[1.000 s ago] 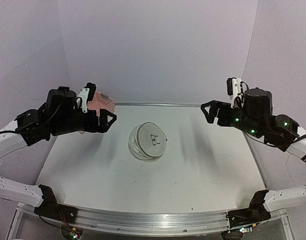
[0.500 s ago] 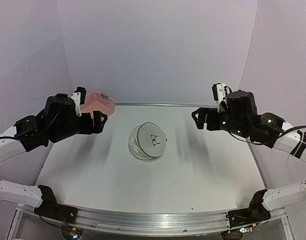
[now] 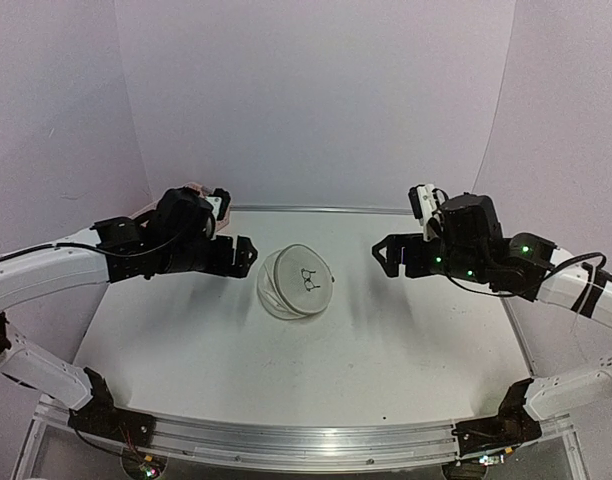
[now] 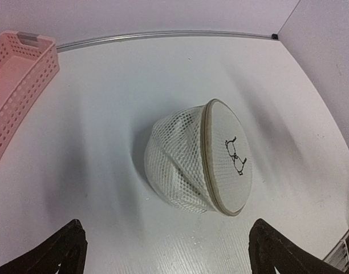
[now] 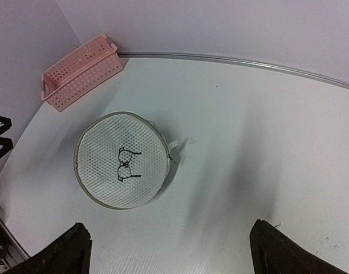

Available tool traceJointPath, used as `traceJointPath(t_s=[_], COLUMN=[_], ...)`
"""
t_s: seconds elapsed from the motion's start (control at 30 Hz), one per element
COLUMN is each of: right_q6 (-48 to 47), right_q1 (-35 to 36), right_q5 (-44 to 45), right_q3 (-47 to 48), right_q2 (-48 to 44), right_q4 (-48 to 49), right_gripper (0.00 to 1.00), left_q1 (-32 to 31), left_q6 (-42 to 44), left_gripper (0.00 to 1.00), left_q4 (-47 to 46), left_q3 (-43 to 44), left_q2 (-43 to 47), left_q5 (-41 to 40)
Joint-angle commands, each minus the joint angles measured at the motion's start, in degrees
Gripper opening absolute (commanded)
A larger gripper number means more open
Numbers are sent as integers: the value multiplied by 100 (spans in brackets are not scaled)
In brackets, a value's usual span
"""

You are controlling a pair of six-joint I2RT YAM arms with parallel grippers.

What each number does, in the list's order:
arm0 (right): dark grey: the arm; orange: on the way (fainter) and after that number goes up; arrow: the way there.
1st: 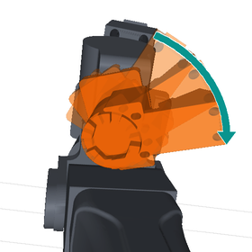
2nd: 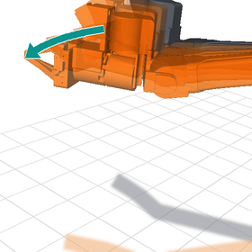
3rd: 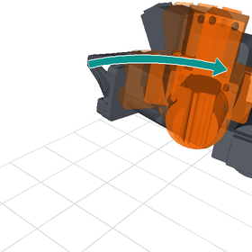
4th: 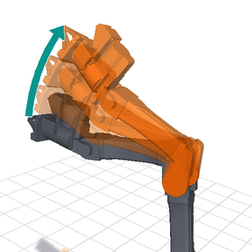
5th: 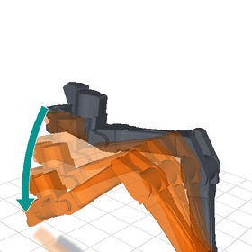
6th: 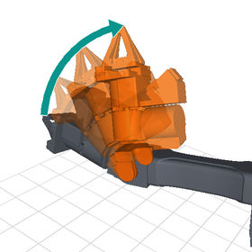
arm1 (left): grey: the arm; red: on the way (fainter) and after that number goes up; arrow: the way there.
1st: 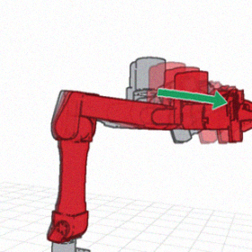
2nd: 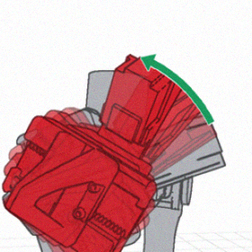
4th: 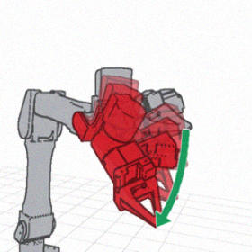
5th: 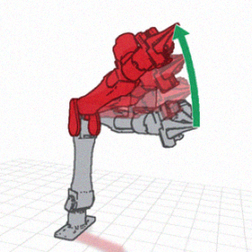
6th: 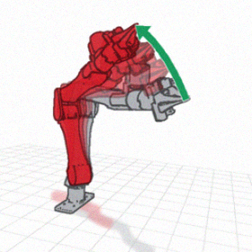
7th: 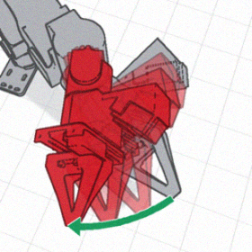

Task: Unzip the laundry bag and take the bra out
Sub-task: Pick up the laundry bag at the center of the board.

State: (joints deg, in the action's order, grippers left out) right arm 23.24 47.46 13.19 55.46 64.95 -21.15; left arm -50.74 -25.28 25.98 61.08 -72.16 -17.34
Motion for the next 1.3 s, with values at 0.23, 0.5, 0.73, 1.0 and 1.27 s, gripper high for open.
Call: traceJointPath(t_s=[0.23, 0.5, 0.73, 1.0, 1.27], right_q6=[271, 268, 251, 232, 254], right_q1=[30, 34, 27, 35, 27], right_q5=[-153, -165, -31, 26, 5], right_q3=[-351, -538, -570, -633, -641], right_q2=[-202, -364, -495, -558, -450], right_q4=[278, 279, 260, 260, 269], right_gripper=[98, 98, 98, 98, 98], left_q1=[-6, 2, 134, 309, 336], left_q6=[62, -130, -232, -414, -434], left_gripper=[96, 90, 78, 71, 58], left_q4=[-357, -372, -349, -339, -343], left_q3=[1222, 1708, 1936, 1800, 1889], left_q2=[-1523, -2348, -2723, -2795, -3085], left_q5=[1142, 1305, 1272, 1315, 1414])
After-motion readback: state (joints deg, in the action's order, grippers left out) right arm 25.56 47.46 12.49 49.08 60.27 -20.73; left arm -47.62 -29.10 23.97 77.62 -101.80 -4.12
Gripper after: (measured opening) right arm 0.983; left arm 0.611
